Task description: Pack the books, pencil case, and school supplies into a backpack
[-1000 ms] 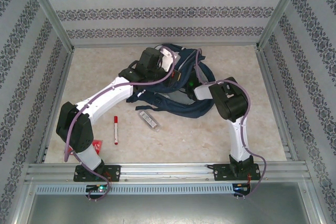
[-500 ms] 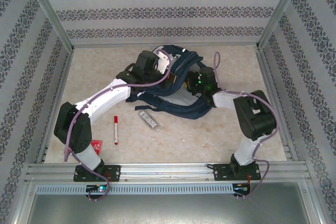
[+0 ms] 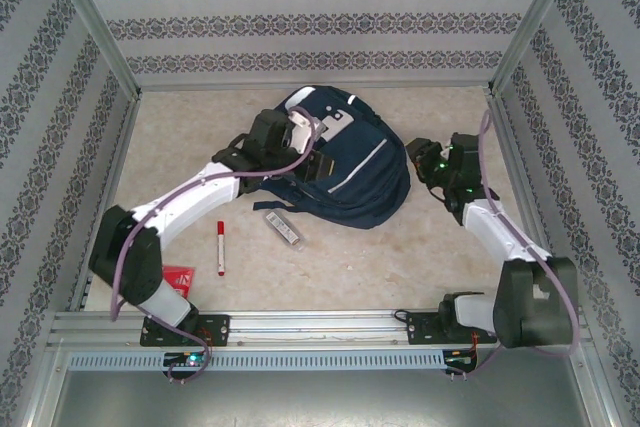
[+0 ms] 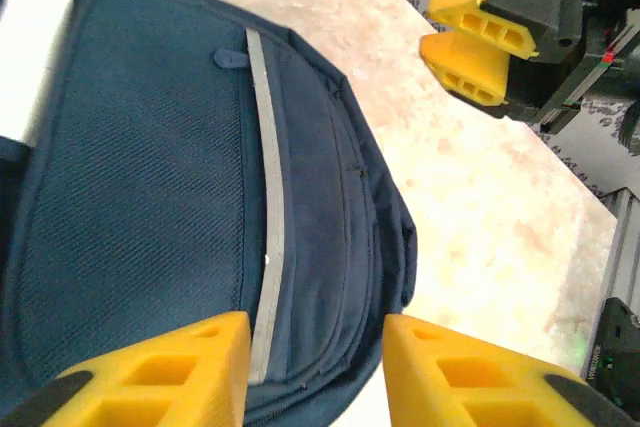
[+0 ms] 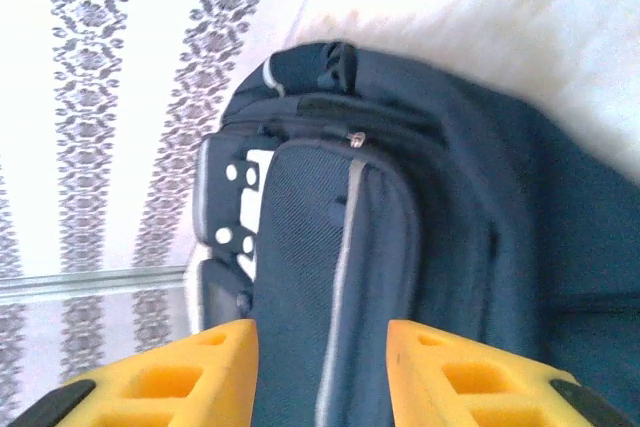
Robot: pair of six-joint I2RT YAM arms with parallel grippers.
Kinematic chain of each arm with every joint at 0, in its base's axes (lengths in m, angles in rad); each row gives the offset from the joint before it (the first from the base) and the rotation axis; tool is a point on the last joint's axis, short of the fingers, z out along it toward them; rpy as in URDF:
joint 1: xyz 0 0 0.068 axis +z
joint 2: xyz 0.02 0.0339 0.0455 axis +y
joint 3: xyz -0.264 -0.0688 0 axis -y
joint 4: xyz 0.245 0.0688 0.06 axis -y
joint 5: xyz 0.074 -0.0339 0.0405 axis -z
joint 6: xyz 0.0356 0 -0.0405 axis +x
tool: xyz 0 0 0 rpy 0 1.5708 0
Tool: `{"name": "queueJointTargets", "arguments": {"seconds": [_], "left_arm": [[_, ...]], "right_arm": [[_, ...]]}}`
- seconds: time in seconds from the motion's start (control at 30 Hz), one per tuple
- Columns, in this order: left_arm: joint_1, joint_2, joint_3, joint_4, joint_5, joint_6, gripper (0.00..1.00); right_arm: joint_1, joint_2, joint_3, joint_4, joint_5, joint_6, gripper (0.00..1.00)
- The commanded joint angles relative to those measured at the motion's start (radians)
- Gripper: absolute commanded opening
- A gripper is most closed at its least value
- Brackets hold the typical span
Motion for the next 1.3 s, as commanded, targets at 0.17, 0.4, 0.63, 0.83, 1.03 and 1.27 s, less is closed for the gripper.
{"name": "queueJointTargets", "arguments": {"seconds": [0.17,0.4,0.63,0.83,1.03,1.27], "left_arm": [[0.127,-0.209,0.061,-0.528,-0.237,-0.244,0.55],[0.354,-0.317,-0.099,-0.893,-0.609,-0.515,0.56],[0.578,-0.419,-0.280,-1.034,-0.740,-0.799,0.56],[0.776,-0.336,-0.408,-0.964,-0.757,-0.859,0.56],[0.910,-0.208,-0.516,-0.792,-0.750,-0.902,0.66],[0.938,-0.168,-0.650,-0.551,-0.607,-0.919,0.53]], "right_arm": [[0.091,-0.052,0.290,-0.457,-0.025,-0.559,0.39],[0.392,-0.011,0.369,-0.553,0.108,-0.762,0.42],[0.655,0.140,0.475,-0.549,0.146,-0.874,0.44],[0.779,0.240,0.566,-0.587,0.207,-0.930,0.46],[0.817,0.261,0.611,-0.600,0.212,-0.934,0.47],[0.834,0.257,0.626,-0.626,0.243,-0.936,0.48]]}}
